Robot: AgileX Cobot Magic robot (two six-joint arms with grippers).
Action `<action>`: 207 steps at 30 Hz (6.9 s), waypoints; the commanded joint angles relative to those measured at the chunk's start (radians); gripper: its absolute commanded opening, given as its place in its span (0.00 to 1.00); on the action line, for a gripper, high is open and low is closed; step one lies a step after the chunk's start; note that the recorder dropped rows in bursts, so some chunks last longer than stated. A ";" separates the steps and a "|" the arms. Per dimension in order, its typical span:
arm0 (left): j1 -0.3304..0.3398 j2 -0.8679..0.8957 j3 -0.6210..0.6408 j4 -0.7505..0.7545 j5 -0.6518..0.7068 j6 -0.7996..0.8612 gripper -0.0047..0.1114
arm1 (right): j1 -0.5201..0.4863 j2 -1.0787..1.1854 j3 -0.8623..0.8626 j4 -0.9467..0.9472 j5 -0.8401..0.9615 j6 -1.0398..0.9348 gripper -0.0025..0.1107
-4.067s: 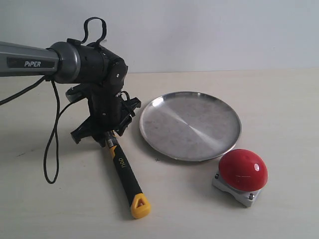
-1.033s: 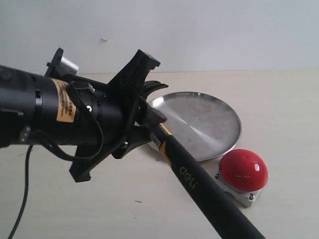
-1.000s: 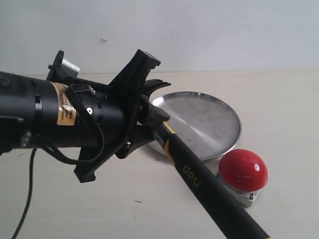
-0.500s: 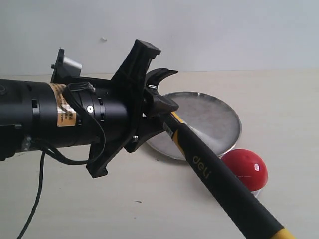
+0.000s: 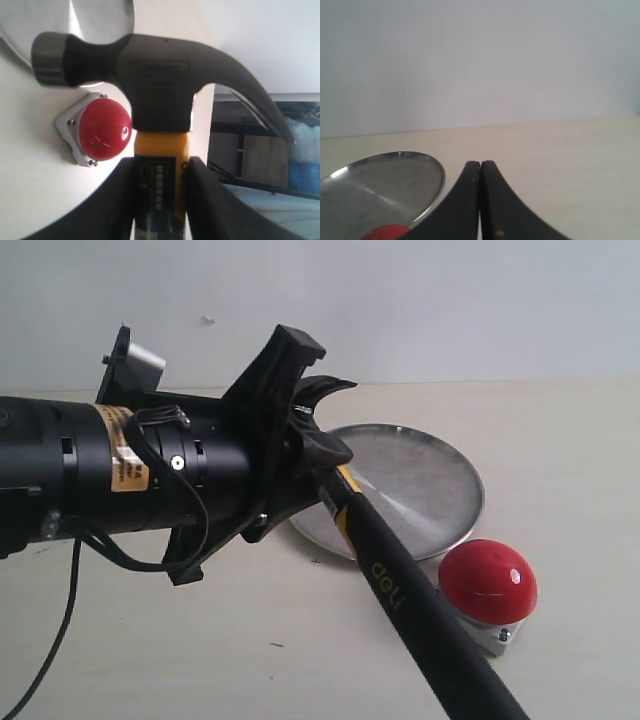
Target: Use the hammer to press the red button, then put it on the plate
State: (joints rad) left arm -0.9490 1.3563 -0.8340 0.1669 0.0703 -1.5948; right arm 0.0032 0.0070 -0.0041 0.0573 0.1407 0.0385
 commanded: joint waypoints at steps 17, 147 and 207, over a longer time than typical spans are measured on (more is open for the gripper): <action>0.025 -0.018 -0.007 0.014 -0.170 0.249 0.04 | -0.006 -0.007 0.004 -0.002 -0.009 0.001 0.02; 0.381 0.494 -0.007 0.373 -1.270 -0.083 0.04 | -0.003 1.221 -0.964 0.441 1.029 -0.482 0.54; 0.381 0.577 -0.227 0.381 -0.851 0.021 0.04 | 0.393 1.599 -1.102 0.460 0.721 -0.627 0.61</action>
State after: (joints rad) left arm -0.5710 1.9391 -1.0458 0.5587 -0.7313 -1.5813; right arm 0.3732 1.5791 -1.0792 0.5247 0.8596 -0.6028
